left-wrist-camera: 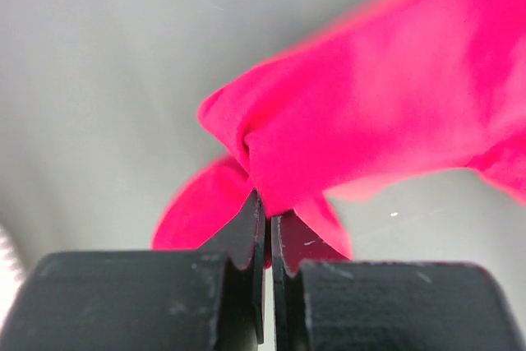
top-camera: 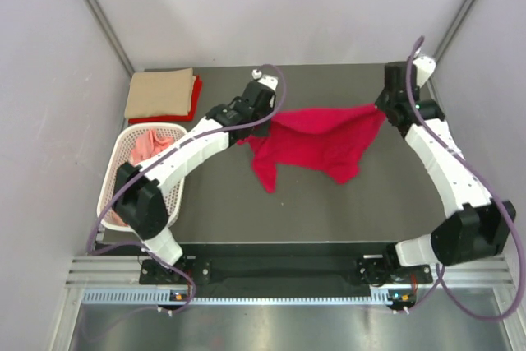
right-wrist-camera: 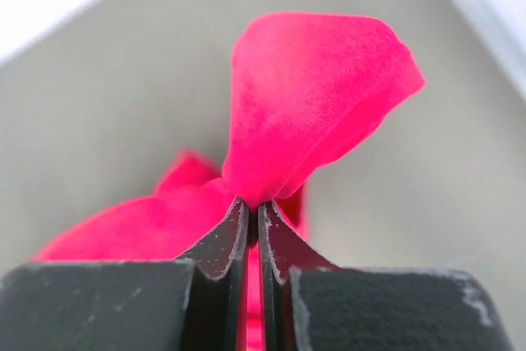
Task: Fold and stack the t-shirts
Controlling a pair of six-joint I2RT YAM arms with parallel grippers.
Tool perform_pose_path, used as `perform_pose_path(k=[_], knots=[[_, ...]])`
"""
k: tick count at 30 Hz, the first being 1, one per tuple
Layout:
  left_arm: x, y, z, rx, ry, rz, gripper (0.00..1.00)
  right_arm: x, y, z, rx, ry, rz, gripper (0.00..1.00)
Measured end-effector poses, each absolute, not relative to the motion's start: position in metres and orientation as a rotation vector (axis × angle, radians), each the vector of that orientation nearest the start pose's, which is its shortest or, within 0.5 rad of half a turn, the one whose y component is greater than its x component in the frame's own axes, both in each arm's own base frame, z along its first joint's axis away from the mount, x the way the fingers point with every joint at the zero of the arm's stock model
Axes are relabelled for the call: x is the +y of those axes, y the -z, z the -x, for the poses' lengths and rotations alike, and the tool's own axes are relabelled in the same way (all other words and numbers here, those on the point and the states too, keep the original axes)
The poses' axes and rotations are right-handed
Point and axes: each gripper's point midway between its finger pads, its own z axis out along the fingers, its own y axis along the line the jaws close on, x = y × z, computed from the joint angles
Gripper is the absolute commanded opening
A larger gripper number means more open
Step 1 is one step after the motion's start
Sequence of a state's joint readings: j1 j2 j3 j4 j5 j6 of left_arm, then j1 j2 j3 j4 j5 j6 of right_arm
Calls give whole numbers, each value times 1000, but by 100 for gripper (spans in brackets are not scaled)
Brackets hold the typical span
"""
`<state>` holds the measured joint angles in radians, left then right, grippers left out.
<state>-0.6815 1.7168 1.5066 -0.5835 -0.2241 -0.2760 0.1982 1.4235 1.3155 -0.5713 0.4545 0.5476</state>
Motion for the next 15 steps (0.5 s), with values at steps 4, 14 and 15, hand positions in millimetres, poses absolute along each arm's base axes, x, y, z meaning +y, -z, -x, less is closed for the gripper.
perform_pose_path(k=[4, 14, 15], knots=[[-244, -213, -364, 2250, 161, -341, 0, 5, -289, -380, 1950, 100, -634, 0], [-230, -146, -285, 2439, 320, -461, 12, -19, -172, -285, 2190, 182, -778, 23], [-229, -130, -271, 2486, 346, -482, 18, -18, -152, -273, 2240, 183, -797, 27]])
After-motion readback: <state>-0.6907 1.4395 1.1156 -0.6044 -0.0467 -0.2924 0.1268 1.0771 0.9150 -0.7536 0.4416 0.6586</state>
